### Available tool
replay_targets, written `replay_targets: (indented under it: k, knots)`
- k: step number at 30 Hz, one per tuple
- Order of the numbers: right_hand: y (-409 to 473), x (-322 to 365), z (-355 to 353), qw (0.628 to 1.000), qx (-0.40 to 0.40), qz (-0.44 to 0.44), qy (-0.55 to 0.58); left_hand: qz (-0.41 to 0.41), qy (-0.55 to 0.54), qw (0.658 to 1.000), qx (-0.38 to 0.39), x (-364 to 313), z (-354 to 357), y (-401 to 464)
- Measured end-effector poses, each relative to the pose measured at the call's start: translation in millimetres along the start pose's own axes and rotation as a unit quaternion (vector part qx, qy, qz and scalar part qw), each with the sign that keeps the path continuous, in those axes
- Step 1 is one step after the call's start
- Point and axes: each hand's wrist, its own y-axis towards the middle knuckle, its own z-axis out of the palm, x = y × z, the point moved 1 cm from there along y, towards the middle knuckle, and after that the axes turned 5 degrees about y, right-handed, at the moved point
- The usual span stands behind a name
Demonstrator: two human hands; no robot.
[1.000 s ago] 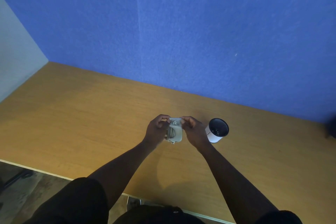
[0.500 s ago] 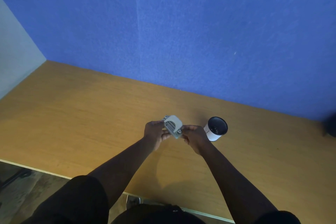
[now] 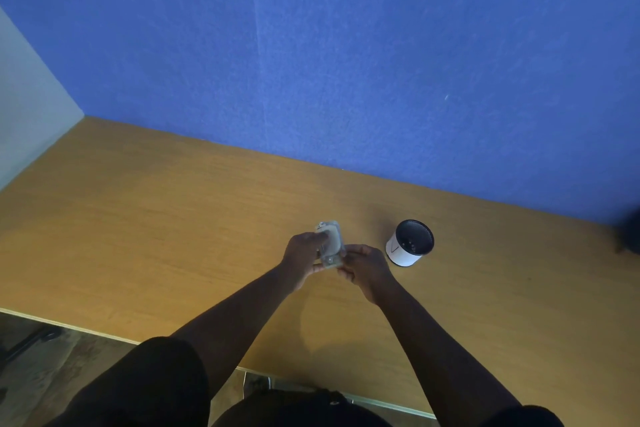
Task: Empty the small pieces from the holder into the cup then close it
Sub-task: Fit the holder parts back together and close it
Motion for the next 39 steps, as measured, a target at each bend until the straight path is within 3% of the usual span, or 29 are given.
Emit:
replay_targets:
  k: [4,9,13,19,24,30,33,39]
  knots:
    - [3.7,-7.2,2.4,1.0,0.006,0.014,-0.005,0.036,0.157,0.987,-0.009,2.3,3.1,5.1]
    - [16.7,-14.6,0.7,0.993,0.006,-0.003,-0.121,0.028,0.211,0.977,-0.023,1.1,-1.1,13.5]
    - [27.9,-16.2,5.2,0.989,0.009,0.006,-0.147,0.036,0.285,0.957,-0.045,3.0,-0.4,21.0]
    - [47.0,-21.2,10.6,0.986,-0.007,0.017,-0.168,-0.025,0.255,0.966,-0.042,10.6,-8.5,37.8]
    - [60.8,-25.1,18.3,0.973,-0.015,0.025,-0.229,-0.015,0.345,0.937,-0.056,12.5,-14.0,51.2]
    - [69.4,-27.8,27.8,0.917,-0.006,-0.007,-0.398,0.005,0.419,0.907,-0.045,17.6,-16.0,61.7]
    - [73.2,-27.9,29.7,0.906,-0.019,-0.014,-0.422,0.022,0.436,0.899,-0.045,17.3,-14.5,64.9]
    - [79.4,-30.3,33.8,0.828,-0.018,-0.029,-0.559,0.041,0.461,0.885,-0.048,20.2,-14.2,72.2]
